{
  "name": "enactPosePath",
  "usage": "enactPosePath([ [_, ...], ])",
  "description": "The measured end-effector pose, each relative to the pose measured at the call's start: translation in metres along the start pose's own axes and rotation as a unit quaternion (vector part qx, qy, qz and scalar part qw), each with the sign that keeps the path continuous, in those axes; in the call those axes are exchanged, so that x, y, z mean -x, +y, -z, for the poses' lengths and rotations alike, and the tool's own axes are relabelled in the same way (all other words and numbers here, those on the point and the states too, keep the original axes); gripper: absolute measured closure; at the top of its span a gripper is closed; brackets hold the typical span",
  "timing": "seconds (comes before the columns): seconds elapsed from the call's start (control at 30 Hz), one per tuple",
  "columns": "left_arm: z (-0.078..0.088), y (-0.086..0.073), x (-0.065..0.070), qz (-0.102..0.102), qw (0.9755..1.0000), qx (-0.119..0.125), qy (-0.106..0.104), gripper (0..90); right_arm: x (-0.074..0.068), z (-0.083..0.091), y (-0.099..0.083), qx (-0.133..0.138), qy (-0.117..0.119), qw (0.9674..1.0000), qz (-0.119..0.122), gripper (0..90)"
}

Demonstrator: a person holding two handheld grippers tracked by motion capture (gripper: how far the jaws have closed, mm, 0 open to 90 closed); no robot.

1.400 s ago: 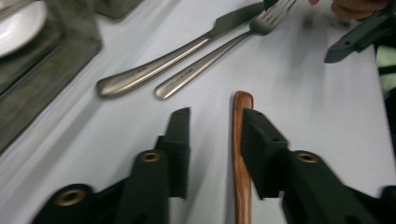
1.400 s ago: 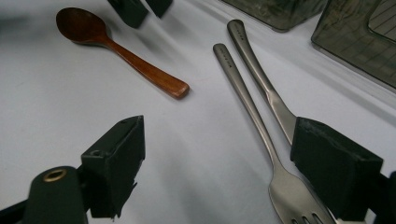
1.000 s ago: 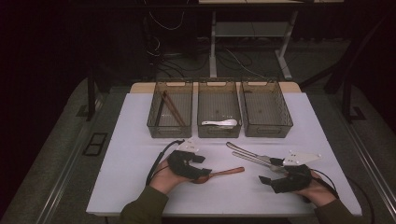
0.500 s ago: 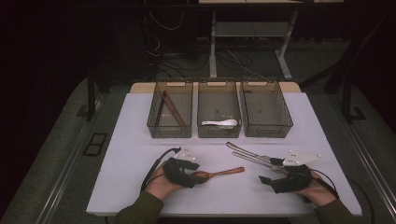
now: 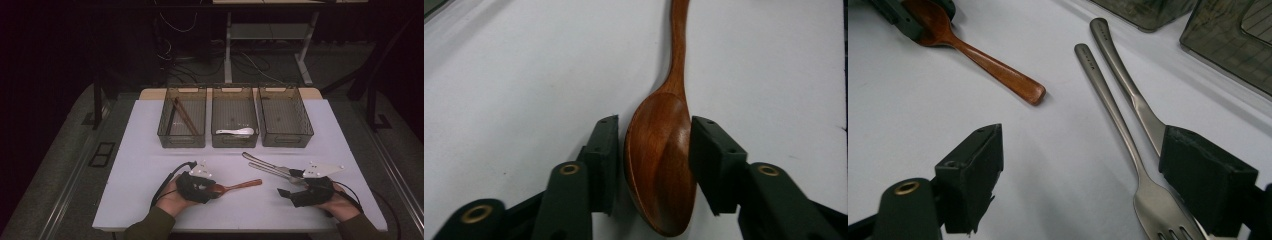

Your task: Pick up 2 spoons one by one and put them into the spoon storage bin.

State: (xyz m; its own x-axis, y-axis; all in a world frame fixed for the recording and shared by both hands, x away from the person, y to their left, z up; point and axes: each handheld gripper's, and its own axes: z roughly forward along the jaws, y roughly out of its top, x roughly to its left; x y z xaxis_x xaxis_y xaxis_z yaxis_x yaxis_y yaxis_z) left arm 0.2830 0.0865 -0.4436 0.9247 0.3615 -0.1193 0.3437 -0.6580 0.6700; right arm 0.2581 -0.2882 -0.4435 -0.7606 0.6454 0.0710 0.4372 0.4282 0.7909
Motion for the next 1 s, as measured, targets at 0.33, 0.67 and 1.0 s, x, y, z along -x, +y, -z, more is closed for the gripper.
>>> enactPosePath([
  [0.33, -0.002, 0.004, 0.004, -0.010, 0.9997, -0.012, -0.019, 77.9, 0.000, -0.001, 0.000, -0.002, 0.000, 1.0000, 0.002, 17.7],
  [0.67, 0.012, 0.015, -0.007, 0.015, 0.9988, 0.046, 0.004, 78.5, -0.001, -0.001, 0.000, -0.002, 0.001, 1.0000, 0.002, 17.6],
  [1.0, 0.024, 0.045, -0.028, 0.025, 0.9955, 0.086, 0.031, 78.5, 0.001, 0.000, -0.001, 0.000, 0.001, 1.0000, -0.004, 17.7],
])
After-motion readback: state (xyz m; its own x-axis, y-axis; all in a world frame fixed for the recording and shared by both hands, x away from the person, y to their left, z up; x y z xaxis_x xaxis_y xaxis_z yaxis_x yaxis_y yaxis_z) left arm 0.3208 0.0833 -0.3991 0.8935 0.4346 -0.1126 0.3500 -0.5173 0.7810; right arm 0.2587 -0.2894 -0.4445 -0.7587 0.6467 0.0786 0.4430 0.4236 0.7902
